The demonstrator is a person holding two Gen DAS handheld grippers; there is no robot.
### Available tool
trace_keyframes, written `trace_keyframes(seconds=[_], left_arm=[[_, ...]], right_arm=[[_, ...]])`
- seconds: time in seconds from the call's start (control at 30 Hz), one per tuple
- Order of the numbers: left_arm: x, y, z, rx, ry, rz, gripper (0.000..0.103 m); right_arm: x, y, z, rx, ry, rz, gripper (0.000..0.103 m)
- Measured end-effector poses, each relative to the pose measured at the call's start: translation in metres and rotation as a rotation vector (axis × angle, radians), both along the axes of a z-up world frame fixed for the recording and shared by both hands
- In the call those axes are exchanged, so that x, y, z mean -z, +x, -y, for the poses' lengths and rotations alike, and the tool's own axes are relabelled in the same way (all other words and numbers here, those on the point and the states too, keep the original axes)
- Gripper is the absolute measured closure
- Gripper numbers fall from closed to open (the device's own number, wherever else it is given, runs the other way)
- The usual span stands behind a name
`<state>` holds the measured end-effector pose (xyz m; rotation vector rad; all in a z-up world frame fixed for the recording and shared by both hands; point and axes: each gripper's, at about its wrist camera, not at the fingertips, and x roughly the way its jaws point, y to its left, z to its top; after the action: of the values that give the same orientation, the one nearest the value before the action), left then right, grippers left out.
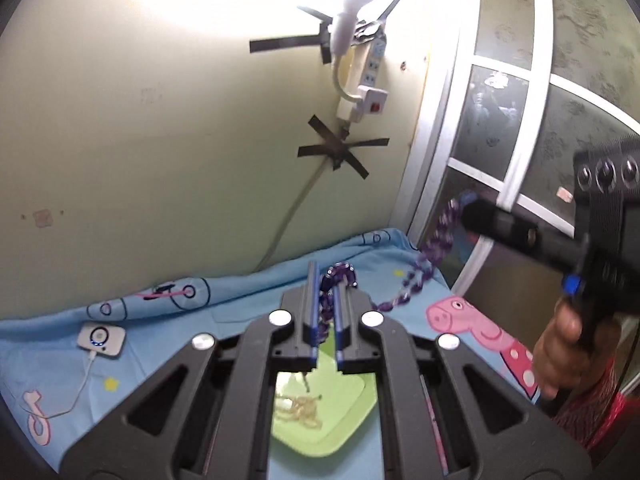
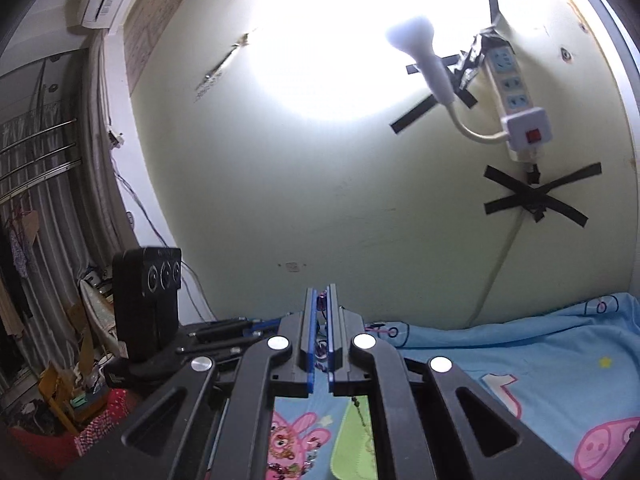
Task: Organize jewelry
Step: 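Lower the purple bead necklace into the green basket and release it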
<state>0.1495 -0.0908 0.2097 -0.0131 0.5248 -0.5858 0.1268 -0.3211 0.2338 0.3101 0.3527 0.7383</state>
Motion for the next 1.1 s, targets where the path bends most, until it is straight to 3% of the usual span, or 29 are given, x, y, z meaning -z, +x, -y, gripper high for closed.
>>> trace_keyframes(seconds=[0.27,0.47,0.53,0.63,0.7,0.8,0.87,0.93,1.0,1.1], left_arm=[[0.079,0.043,0.025,-0.037,0.065,-0.181,0.098],[0.135,0.063,0.038,-0.076,0.18,-0.383,0.097],[0.134,0.06,0.033,-0.092,0.196,-0.378,0.097],[0.119,0.049,0.02,-0.1,0.175,-0.348,0.096],[0.106,0.039,0.008,-0.113,0.153,-0.317,0.095],[0.082,0.013,-0.022,-0.137,0.102,-0.246,0.095],[0.074,-0.001,-0.042,-0.156,0.073,-0.215,0.093],[0.072,-0.023,-0.071,-0.195,0.049,-0.184,0.092],[0.077,-0.037,-0.095,-0.228,0.039,-0.175,0.088],[0.1,-0.061,-0.131,-0.3,0.028,-0.193,0.087]], right_arm=[[0.095,0.048,0.009,0.037,-0.008,-0.22,0.103],[0.174,0.071,-0.007,0.036,-0.063,-0.442,0.103],[0.181,0.072,-0.007,0.033,-0.043,-0.482,0.103],[0.167,0.063,-0.005,0.048,-0.03,-0.43,0.103],[0.153,0.055,-0.003,0.051,-0.021,-0.393,0.094],[0.123,0.023,-0.003,0.067,-0.006,-0.274,0.07],[0.102,-0.007,-0.008,0.108,-0.026,-0.157,0.04],[0.095,-0.036,-0.008,0.152,0.01,-0.076,0.02],[0.103,-0.051,-0.007,0.09,0.092,-0.087,0.019],[0.126,-0.056,-0.023,-0.029,0.068,-0.179,0.02]])
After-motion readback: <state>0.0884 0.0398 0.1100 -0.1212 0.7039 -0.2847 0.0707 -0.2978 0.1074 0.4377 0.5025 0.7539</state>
